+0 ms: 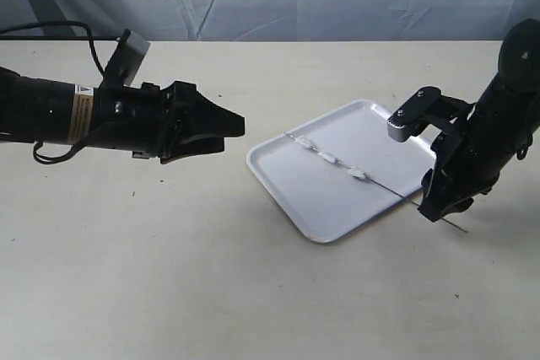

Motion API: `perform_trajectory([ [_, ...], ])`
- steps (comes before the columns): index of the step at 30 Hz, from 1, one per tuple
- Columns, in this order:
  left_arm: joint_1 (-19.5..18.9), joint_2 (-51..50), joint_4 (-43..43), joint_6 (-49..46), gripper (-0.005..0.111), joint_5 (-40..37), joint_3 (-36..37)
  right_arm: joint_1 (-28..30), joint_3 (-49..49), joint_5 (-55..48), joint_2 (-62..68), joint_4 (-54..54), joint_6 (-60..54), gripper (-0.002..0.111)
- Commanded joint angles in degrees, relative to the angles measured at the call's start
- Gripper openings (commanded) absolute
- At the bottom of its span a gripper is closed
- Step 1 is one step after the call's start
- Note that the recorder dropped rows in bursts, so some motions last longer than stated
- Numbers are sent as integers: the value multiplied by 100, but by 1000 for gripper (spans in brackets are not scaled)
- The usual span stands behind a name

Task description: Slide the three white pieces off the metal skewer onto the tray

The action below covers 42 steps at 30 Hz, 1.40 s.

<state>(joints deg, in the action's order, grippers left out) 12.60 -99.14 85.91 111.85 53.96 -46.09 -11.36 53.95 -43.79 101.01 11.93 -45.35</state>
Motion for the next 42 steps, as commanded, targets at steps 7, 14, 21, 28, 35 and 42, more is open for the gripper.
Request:
perform_trajectory([
  [7,33,-15,-119,11,55,-117,-27,-8,-15,209,257,16,-134,40],
  [14,33,-15,-94,11,55,-117,-27,-8,-15,306,372,16,-157,40],
  [21,33,-15,-94,11,55,-117,-27,-8,-15,363,526,-6,-171,40],
  [28,33,-15,-51,1,55,-117,-27,-8,-175,542,634,-21,-283,40],
  [35,33,-15,-51,1,55,-117,-27,-8,-175,558,786,-21,-283,29],
  [42,33,-15,-47,-26,55,-117,-27,-8,-175,616,786,-8,-270,6],
])
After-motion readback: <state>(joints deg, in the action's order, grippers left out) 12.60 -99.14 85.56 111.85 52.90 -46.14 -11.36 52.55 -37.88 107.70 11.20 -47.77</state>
